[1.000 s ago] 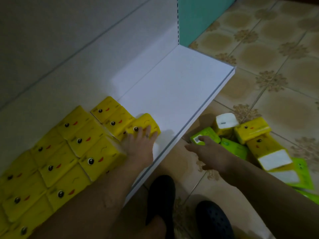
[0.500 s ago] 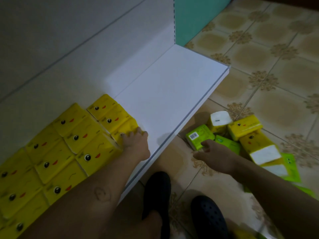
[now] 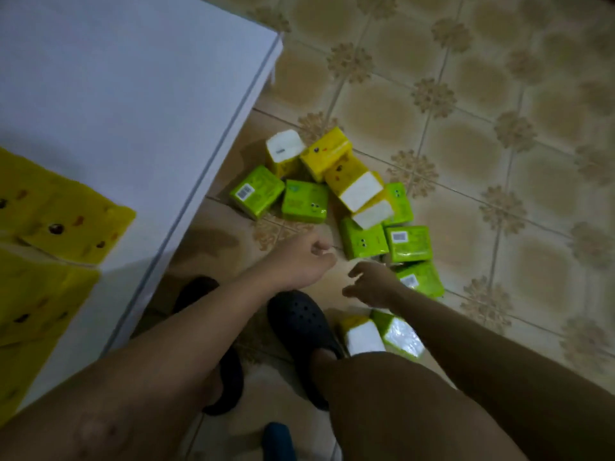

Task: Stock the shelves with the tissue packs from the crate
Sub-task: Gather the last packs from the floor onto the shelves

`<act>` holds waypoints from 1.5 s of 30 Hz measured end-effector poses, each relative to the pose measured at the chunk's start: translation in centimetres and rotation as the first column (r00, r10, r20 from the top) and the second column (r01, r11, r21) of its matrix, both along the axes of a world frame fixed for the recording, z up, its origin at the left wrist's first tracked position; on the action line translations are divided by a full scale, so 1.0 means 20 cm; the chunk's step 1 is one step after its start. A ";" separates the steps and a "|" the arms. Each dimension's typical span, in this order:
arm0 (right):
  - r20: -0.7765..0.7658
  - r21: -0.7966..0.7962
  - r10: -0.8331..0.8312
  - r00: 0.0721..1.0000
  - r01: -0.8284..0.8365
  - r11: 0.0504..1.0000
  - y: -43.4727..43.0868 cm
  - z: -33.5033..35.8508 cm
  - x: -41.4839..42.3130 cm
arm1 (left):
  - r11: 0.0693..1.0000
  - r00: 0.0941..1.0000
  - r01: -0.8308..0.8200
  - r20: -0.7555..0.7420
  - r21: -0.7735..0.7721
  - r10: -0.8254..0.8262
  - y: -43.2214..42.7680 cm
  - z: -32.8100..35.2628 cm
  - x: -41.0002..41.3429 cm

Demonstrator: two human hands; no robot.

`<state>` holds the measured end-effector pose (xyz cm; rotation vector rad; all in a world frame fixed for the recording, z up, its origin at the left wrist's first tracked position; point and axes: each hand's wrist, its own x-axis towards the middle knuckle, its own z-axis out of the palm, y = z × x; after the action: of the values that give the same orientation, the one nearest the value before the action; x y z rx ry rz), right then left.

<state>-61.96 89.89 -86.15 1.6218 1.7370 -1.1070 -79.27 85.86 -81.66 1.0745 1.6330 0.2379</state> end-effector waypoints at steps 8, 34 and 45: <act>0.266 0.085 0.162 0.950 -0.190 0.978 -0.40 -0.42 0.23 | 0.997 0.998 0.025 0.064 -0.075 -0.021 -0.05 -0.10 0.13; -0.715 -0.454 -0.503 0.486 0.224 0.862 0.14 0.97 -0.28 | 0.751 0.634 -0.646 0.452 -0.138 0.628 -0.31 0.76 -0.20; -0.712 -0.244 -0.233 0.662 0.077 0.967 -0.14 1.10 -0.63 | 0.588 0.578 -0.798 0.438 0.130 0.688 -0.55 0.74 -0.42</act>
<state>-74.47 87.18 -64.24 1.2816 1.8651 -2.1825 -87.69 74.93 -66.88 0.4232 1.6655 1.2438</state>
